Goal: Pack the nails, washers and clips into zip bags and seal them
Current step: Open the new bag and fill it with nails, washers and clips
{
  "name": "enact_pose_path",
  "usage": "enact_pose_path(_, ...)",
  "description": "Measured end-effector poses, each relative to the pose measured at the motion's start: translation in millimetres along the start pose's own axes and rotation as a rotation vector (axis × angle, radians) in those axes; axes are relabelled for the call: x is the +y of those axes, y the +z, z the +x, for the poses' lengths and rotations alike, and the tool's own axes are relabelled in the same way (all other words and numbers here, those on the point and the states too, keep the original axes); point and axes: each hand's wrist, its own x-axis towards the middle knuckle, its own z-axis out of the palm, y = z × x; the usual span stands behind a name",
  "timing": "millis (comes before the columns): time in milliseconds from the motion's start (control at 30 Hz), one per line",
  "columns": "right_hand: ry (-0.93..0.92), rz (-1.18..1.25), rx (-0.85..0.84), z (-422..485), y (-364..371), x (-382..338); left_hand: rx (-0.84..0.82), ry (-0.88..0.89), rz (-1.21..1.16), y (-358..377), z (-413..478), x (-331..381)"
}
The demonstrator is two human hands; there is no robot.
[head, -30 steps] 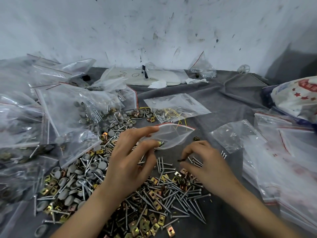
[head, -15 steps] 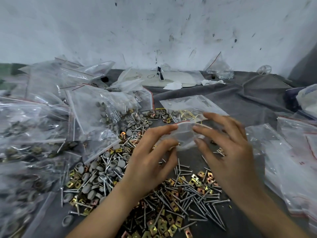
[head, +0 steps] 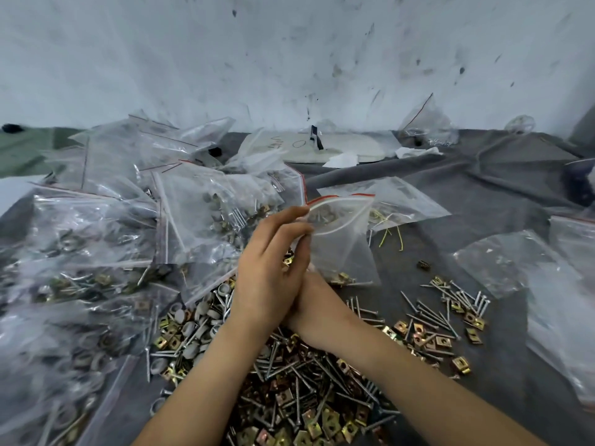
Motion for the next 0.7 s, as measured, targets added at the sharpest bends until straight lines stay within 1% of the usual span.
enact_pose_path(67, 0.008, -0.050, -0.012, 12, 9, 1, 0.004, -0.011, 0.014, -2, 1, -3)
enact_pose_path(167, -0.015, -0.257, -0.054, 22, 17, 4, 0.003, -0.017, 0.024, -4, 2, -6)
enact_pose_path(200, -0.033, -0.258, -0.042, 24, 18, 5, 0.002, -0.019, 0.024, -4, 3, -6)
enact_pose_path(300, -0.047, -0.125, 0.026, 20, 20, 10, 0.006, -0.028, 0.009, -4, 2, -6)
enact_pose_path(367, -0.034, -0.070, 0.022, 16, 21, 9, 0.012, -0.028, 0.002, -5, 3, -7)
enact_pose_path(500, -0.051, 0.026, 0.066, 10, 20, 1, 0.022, -0.019, 0.008, -6, 3, -6)
enact_pose_path(600, -0.010, 0.134, 0.085, 1, 12, -5, 0.026, -0.022, 0.016, -7, 4, -6)
enact_pose_path(700, -0.027, 0.217, 0.135, -12, -6, -10, 0.033, -0.030, 0.015, -8, 4, -6)
